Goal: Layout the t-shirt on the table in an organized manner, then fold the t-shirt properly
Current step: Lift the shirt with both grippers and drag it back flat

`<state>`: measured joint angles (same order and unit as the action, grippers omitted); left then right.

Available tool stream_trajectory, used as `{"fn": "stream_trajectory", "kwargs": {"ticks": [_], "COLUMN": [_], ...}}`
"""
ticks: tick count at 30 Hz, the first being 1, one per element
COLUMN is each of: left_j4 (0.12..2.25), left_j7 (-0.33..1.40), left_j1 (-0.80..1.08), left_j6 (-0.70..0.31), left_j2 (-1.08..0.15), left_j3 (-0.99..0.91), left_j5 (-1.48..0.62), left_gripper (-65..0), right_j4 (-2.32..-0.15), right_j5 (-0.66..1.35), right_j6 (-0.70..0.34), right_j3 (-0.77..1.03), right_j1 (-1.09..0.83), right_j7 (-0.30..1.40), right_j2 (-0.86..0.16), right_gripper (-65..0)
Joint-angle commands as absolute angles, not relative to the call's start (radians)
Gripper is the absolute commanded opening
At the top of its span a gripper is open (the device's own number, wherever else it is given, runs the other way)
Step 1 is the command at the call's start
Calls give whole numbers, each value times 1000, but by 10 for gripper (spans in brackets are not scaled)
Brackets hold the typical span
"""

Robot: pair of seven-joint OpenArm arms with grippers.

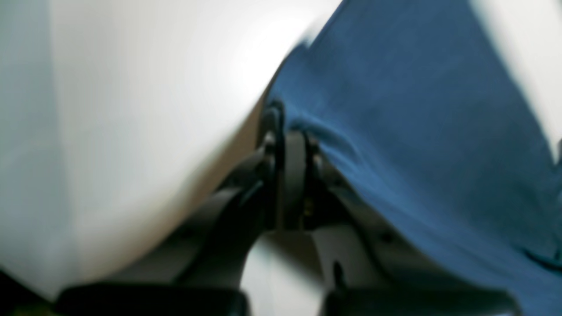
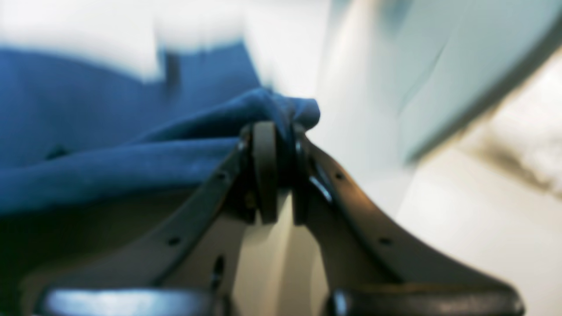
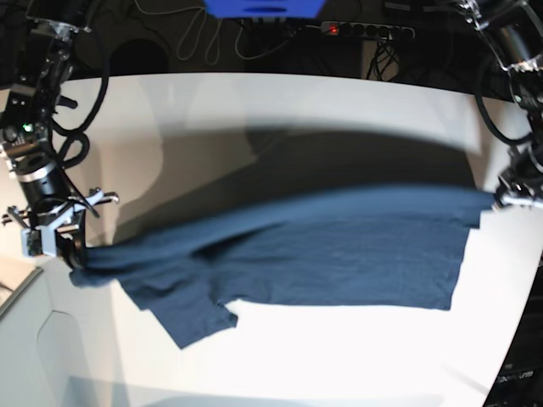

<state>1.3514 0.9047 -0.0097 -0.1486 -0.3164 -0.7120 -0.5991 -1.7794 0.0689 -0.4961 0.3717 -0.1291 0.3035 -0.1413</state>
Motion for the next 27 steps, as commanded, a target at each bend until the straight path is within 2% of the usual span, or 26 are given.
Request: {"fn": "stream_trajectory", "kwargs": {"ticks": [1,17,27], "left_j4": [1388,1438,1440], "left_j7": [898,889,889], "left_j1": [-2,165,254], "left_j6": [-148,-148,-150], "left_j2": [-332,-311,-251], "left_j3": [-717,-717,-717], "left_j5": [-605,-605,-605], "left_gripper": [-649,-649,-649], "right_j4": [-1790,-1774,-1600], "right_j5": [71,71,71], "right_j6": [-496,-496,-496], "right_j3": [378,394,444], "right_j1": [-140,-384,-460], "right_j7": [305,297,254], "right_j2": [-148,-148,-148], "right_gripper": [-650,-650,-650]}}
